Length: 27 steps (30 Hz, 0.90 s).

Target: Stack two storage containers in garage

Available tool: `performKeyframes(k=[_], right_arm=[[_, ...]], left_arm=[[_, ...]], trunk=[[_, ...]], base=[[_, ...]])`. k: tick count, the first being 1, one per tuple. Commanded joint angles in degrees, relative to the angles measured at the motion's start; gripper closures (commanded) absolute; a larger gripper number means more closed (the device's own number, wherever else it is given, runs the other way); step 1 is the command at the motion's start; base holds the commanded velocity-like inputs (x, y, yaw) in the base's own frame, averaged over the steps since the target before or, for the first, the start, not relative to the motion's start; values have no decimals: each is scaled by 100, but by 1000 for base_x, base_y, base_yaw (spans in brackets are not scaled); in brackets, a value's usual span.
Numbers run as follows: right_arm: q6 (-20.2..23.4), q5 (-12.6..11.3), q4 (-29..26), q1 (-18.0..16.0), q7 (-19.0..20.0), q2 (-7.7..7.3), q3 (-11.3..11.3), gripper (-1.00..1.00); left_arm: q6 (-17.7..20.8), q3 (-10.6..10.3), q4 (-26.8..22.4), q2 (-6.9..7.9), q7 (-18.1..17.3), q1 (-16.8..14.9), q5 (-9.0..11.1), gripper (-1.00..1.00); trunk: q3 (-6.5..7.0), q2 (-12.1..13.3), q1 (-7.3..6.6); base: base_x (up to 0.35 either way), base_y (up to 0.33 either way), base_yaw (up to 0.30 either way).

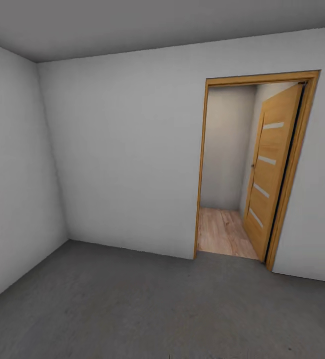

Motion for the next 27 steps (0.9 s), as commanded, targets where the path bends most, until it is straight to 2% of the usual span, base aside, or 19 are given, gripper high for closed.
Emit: performKeyframes(k=[1, 27], right_arm=[[-33, -51, 19, -9, -3, 3, 49, -100], [-55, -95, 18, -10, -12, 1, 41, -100]], left_arm=[[-18, -21, 4, 1, -8, -4, 43, -100], [-18, -21, 4, 1, -8, -4, 41, -100]], trunk=[[-9, -7, 1], [-9, -7, 1]], base=[[0, 0, -286], [0, 0, -286]])
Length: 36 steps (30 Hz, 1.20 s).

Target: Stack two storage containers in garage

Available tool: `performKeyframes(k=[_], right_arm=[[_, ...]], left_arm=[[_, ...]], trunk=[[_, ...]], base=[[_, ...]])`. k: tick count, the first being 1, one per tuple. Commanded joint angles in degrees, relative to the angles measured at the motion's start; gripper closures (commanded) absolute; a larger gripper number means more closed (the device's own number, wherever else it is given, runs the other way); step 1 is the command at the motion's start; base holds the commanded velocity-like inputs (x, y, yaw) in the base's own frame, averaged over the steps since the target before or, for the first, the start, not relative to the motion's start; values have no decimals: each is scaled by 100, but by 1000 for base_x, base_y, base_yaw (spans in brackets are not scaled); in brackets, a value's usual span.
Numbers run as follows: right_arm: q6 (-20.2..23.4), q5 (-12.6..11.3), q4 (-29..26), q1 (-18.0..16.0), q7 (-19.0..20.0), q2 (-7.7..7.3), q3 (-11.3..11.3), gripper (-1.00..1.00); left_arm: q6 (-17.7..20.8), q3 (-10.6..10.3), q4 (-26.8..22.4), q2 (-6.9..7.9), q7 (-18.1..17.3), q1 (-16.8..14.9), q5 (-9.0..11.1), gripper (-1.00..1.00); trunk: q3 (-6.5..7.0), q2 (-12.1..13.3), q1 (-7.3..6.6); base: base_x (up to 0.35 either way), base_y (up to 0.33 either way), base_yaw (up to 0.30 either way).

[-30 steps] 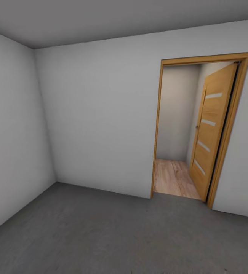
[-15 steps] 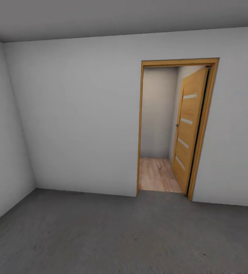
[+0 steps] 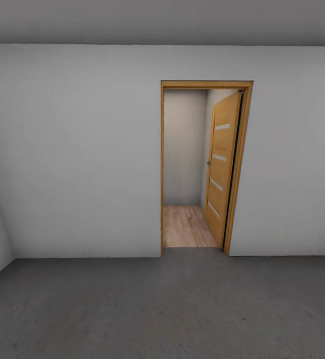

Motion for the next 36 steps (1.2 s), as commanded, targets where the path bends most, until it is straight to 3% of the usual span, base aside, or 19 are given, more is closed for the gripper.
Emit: performKeyframes(k=[1, 36], right_arm=[[-32, -51, 19, -9, -3, 0, 49, -100], [-36, -60, 19, -9, -3, 4, 40, -100]], left_arm=[[-18, -21, 4, 1, -8, -4, 42, -100], [26, 24, 65, -53, -8, -1, 135, -100]], trunk=[[-9, -7, 1], [-9, -7, 1]], base=[[0, 0, -286], [0, 0, -283]])
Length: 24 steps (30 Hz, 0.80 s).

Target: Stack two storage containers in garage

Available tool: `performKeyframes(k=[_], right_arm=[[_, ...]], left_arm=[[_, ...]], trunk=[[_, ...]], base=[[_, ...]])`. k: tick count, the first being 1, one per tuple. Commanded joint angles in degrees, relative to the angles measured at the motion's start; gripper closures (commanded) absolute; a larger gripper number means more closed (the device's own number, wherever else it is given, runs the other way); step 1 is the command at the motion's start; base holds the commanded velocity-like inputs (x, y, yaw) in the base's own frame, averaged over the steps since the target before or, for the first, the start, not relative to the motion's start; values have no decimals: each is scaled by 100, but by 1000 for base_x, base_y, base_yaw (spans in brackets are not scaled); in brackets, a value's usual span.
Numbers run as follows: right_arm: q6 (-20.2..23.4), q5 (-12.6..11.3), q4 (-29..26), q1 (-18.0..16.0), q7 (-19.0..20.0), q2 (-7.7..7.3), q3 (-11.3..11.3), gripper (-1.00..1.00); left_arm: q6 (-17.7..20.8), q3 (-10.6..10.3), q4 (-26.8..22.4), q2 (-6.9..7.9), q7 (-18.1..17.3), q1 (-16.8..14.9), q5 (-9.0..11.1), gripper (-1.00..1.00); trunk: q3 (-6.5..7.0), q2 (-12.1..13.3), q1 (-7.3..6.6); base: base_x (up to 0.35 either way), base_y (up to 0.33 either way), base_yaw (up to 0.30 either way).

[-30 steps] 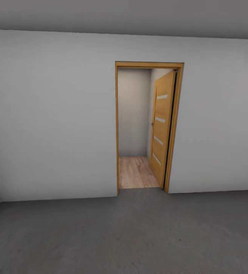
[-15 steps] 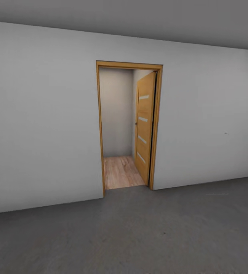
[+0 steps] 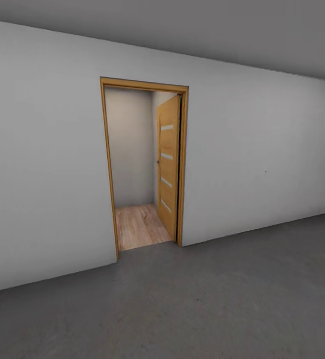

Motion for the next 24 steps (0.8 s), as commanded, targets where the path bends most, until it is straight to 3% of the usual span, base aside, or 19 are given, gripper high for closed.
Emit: performKeyframes(k=[1, 7, 24], right_arm=[[-33, -49, 19, -9, -3, 3, 49, -100], [-36, -28, 19, -11, 1, 3, 53, -100], [-2, 19, 19, -8, 14, -12, 83, -100]], left_arm=[[-14, -18, 4, 1, -10, -4, 41, -100], [6, -19, -1, 2, -9, -1, 34, -100], [10, -19, -4, 2, 0, -2, 36, -100]], trunk=[[-9, -7, 1], [-9, -7, 1], [-9, -7, 1]], base=[[7, 0, -177], [163, -10, -64], [299, -94, -4]])
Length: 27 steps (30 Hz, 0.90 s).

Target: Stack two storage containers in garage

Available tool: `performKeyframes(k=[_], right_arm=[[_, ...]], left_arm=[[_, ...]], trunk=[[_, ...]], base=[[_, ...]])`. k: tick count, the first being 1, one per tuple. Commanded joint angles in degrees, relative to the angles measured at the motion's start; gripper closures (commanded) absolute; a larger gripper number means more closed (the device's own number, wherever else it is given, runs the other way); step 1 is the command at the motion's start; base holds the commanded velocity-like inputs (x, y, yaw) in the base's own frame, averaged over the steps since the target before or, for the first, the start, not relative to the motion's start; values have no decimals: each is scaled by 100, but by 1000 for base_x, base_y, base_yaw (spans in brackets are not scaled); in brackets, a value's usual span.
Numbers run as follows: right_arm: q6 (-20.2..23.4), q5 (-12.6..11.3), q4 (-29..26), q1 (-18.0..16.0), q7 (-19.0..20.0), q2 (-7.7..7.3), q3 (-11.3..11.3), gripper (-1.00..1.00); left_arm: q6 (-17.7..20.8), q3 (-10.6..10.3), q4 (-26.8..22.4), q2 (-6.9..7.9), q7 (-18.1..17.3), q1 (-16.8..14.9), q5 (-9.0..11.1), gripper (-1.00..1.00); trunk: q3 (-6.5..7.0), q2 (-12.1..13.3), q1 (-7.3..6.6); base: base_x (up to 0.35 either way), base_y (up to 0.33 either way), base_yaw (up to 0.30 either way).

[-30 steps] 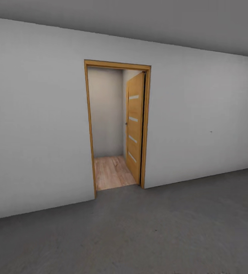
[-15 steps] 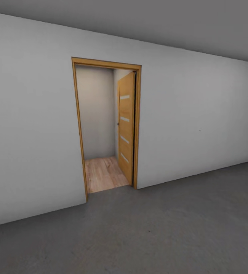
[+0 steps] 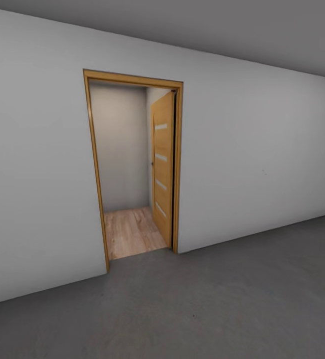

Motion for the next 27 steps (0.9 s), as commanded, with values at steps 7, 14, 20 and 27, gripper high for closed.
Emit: performKeyframes(k=[7, 14, 20, 27], right_arm=[[-18, -51, 18, -10, -2, 0, 49, -100], [-31, -51, 18, -13, -2, 8, 49, -100], [-58, -65, 18, -11, -2, 37, 49, -100], [-63, -104, 18, -11, -2, 43, 49, -100]], left_arm=[[-18, -17, 6, 0, -7, -6, 44, -100], [-19, -17, 6, 1, -7, -6, 41, -100], [-11, -21, 6, 1, -7, -6, 38, -100], [-10, -24, 6, 0, -7, -5, 37, -100]], trunk=[[-9, -6, 4], [-9, -6, 4], [-9, -6, 4], [-9, -6, 4]], base=[[308, -105, 0], [308, -105, 0], [309, -104, 0], [313, -97, 18]])
